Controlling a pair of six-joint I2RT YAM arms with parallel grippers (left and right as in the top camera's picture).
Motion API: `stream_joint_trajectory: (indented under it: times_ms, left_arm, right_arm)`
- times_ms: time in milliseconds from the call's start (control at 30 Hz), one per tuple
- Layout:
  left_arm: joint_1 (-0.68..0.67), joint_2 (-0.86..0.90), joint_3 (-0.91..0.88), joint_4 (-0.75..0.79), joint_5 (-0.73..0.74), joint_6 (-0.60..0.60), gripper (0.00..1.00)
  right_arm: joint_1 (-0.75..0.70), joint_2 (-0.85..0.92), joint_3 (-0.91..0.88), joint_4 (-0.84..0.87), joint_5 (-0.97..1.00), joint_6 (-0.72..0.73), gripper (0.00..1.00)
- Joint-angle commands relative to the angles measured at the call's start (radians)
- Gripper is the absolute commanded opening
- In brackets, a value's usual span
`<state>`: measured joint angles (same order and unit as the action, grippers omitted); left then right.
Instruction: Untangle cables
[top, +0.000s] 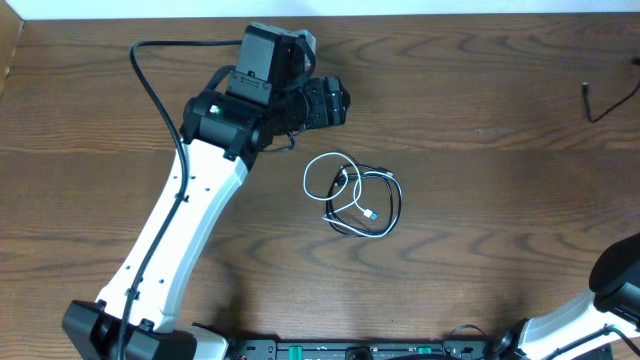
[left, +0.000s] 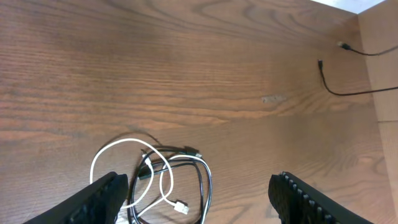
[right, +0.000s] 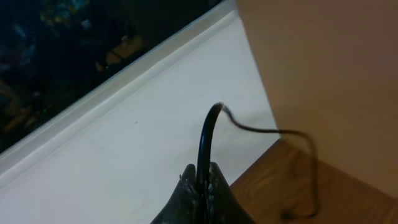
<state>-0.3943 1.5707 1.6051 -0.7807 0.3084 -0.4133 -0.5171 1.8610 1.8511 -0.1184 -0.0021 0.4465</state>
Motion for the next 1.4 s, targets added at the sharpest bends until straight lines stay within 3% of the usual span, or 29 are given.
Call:
stream_joint_trajectory:
  times_ms: [0,567,633,667,700,1000,1267,1367]
  left_arm:
    - [-0.005,0.001,-0.004,0.000,-0.013,0.021,0.77]
    - [-0.005,0.005,-0.004,0.007,-0.013,0.021,0.77]
    - [-0.005,0.005,-0.004,0.007,-0.014,0.021,0.77]
    - [-0.005,0.005,-0.004,0.007,-0.014,0.021,0.77]
    - [-0.005,0.006,-0.004,0.007,-0.014,0.021,0.77]
    - [-0.005,0.006,-0.004,0.007,-0.013,0.059,0.77]
    - [-0.005,0.006,-0.038,-0.004,-0.013,0.116,0.77]
    - [-0.005,0.011,-0.067,-0.035,-0.013,0.159,0.76]
  right_arm:
    - [0.008,0.015,0.013,-0.007,0.048,-0.060,0.01]
    - [0.079,0.312,0.013,-0.151,-0.005,-0.153,0.04]
    - [0.079,0.316,0.013,-0.183,-0.027,-0.161,0.39]
    - [0.079,0.315,0.013,-0.190,-0.044,-0.169,0.63]
    - [0.079,0.308,0.013,-0.198,-0.071,-0.182,0.99]
    - [0.082,0.137,0.025,-0.303,-0.281,-0.190,0.99]
    - [0.121,-0.026,0.025,-0.607,-0.623,-0.201,0.99]
    - [0.161,-0.028,0.024,-0.703,-0.648,-0.228,0.98]
